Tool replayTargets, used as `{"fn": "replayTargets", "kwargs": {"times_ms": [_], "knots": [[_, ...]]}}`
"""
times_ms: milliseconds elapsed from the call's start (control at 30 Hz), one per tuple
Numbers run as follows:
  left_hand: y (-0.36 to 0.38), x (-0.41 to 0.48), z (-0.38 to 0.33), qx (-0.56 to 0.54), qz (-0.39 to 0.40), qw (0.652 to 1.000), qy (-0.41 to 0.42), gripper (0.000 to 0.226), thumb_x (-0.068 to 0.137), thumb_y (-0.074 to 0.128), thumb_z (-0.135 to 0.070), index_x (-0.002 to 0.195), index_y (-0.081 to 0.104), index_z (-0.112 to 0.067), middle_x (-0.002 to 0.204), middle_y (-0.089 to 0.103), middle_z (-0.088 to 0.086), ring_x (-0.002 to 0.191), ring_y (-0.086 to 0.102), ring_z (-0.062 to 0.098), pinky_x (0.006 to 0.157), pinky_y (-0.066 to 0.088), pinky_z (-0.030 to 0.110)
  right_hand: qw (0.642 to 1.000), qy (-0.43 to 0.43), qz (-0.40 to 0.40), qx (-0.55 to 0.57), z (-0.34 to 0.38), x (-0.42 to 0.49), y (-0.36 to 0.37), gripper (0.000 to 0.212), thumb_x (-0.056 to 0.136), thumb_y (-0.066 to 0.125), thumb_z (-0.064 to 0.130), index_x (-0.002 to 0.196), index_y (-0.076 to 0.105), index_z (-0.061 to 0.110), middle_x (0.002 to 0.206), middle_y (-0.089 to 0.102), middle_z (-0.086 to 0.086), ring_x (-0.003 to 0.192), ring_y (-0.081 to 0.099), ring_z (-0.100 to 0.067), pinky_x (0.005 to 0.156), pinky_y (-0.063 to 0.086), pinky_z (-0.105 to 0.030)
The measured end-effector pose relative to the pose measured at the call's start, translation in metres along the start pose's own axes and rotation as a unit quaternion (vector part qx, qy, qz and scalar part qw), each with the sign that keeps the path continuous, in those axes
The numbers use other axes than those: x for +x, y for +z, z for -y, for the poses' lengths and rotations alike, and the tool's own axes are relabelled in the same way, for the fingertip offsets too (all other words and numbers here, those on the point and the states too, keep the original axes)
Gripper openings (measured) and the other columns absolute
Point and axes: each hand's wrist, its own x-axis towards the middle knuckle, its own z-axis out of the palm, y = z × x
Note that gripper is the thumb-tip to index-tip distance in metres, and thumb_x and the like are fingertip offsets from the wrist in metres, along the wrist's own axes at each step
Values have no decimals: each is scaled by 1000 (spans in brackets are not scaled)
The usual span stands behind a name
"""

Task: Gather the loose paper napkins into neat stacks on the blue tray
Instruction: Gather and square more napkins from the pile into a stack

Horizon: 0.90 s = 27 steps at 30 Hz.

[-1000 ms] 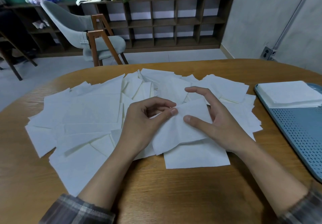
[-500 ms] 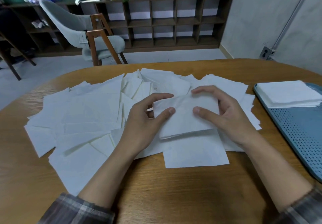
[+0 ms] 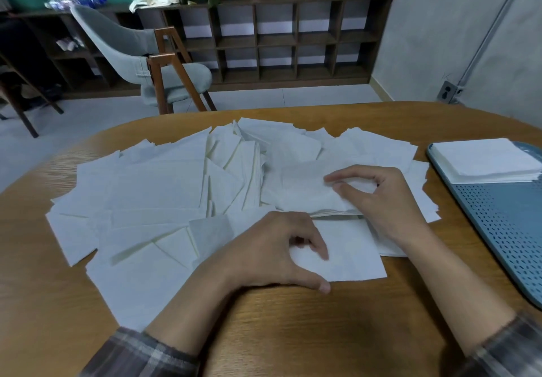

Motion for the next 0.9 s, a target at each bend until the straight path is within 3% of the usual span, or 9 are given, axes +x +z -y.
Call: {"fn": "replayTargets", "kwargs": {"times_ms": [167,300,367,500,567,667,767,833,900], "knots": [[-1,-1,2,-26,9,1000,5,21,78,93,-30,96,83,-28,105,66,-13,106,63,10,99,47,26,1000,8,9,-7,0,-1,2,23,96,73,7,98,84,27,106,78,20,113,66,4,104,45,-22],[0,-2,2,-52,-12,999,4,12,80,88,-14,85,83,-22,98,71,-9,100,69,16,96,51,30,1000,16,9,-11,2,-1,1,24,97,71,8,100,84,28,109,77,23,114,64,9,99,43,-6],[-1,-2,1,-54,-19,998,4,12,80,85,-11,84,81,-21,94,73,-9,98,70,16,93,53,30,1000,15,14,-6,2,-1,1,23,98,70,10,101,83,28,109,77,23,115,63,10,98,42,-5],[-7,-3,-6,-85,-93,992,-20,13,83,75,-8,84,76,-21,88,76,-10,92,71,9,87,53,23,999,19,44,25,7,-1,0,17,99,68,33,103,83,26,111,78,20,117,64,9,110,42,-18],[-11,-3,-8,-135,-149,979,-26,16,84,67,-2,84,74,-17,82,74,-8,82,70,8,79,53,22,996,21,66,63,8,-2,-2,41,99,60,58,102,84,25,116,78,16,122,63,4,116,38,-29],[-15,-1,-7,-175,-234,956,-40,15,88,67,-2,86,73,-16,80,73,-8,81,69,4,79,48,13,984,39,105,140,8,-4,-2,68,85,54,82,103,85,24,124,76,5,122,67,-13,108,47,-42],[-16,0,-2,-174,-314,932,-47,11,93,74,-9,89,76,-19,90,77,-10,93,72,8,90,52,19,982,41,104,149,10,-8,2,52,83,73,67,101,82,19,112,79,-4,108,74,-21,92,56,-46],[-15,1,1,-167,-339,924,-53,8,94,77,-15,90,78,-22,94,78,-13,97,72,8,90,52,18,986,36,103,129,12,-11,6,32,82,76,48,100,81,23,107,80,2,101,76,-15,85,56,-34],[-15,3,2,-159,-346,923,-61,7,94,78,-19,91,78,-24,95,78,-16,99,72,6,88,51,17,988,24,108,110,13,-12,9,30,82,76,37,107,78,22,110,79,7,105,74,-10,86,56,-25]]}}
